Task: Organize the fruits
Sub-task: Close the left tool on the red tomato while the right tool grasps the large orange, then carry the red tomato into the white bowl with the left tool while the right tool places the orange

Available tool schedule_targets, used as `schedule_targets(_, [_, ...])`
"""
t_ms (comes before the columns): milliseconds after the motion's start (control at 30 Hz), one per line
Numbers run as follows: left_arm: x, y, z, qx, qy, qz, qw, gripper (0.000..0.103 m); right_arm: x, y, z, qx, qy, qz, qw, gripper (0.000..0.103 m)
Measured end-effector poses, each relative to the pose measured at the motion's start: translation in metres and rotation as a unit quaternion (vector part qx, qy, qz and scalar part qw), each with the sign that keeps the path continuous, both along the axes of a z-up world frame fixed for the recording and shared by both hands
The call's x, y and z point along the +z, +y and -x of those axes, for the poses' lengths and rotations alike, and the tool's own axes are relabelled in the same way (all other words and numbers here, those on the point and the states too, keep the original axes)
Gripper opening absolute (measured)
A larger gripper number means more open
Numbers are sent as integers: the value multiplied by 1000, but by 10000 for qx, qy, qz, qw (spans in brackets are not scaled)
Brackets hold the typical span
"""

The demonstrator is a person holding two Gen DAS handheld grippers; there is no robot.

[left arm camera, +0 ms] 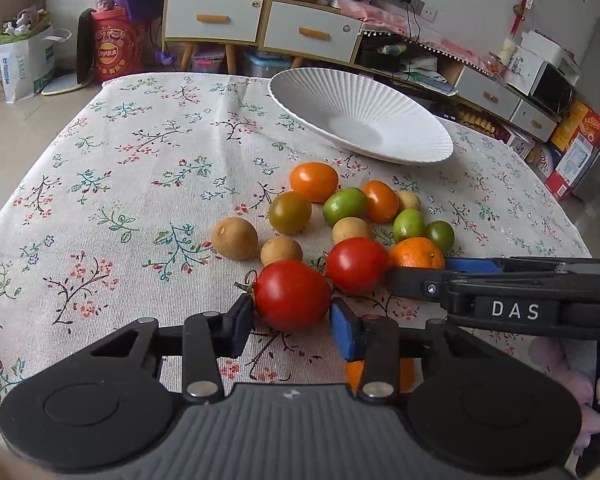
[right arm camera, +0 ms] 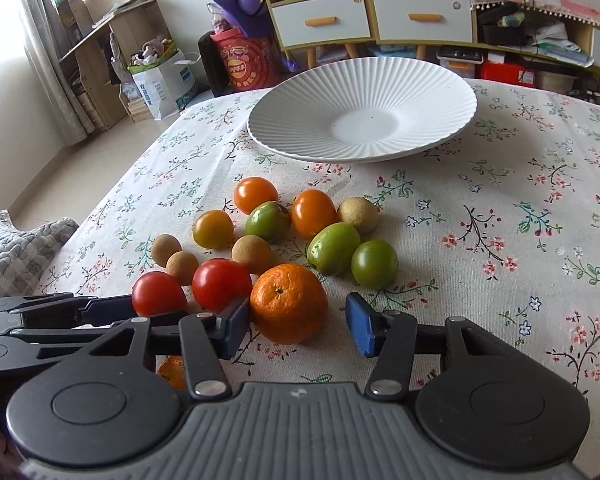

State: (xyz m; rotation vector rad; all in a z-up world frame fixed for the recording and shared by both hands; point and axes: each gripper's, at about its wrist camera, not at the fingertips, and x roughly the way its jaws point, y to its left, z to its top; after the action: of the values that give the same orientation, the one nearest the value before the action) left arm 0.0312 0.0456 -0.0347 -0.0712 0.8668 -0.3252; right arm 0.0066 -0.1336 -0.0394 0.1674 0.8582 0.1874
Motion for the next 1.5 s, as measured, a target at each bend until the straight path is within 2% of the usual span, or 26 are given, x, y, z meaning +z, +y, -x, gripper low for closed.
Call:
schedule_targets(67, [0, 0, 0, 4, 3, -1, 10000, 33, 0, 3, -1, 18, 8, -32, 10000, 39])
schedule_targets(133, [0, 0, 0, 7, 4, -4, 10000, 33, 0, 3, 0, -3, 10, -5, 10000, 38])
schedule_targets(700, [9, 3, 0, 106, 51, 18, 9999, 33, 14, 0, 4, -97, 67, -111, 9999, 38])
schedule_targets(1133, [33, -18, -12, 202, -135, -64, 9997, 33, 40, -15, 6, -217, -74, -83, 9997, 38])
schedule_targets(1500, [46, -37, -26, 234, -267, -151, 9993, 33, 54, -29, -11, -404, -177, -24, 9990, 38])
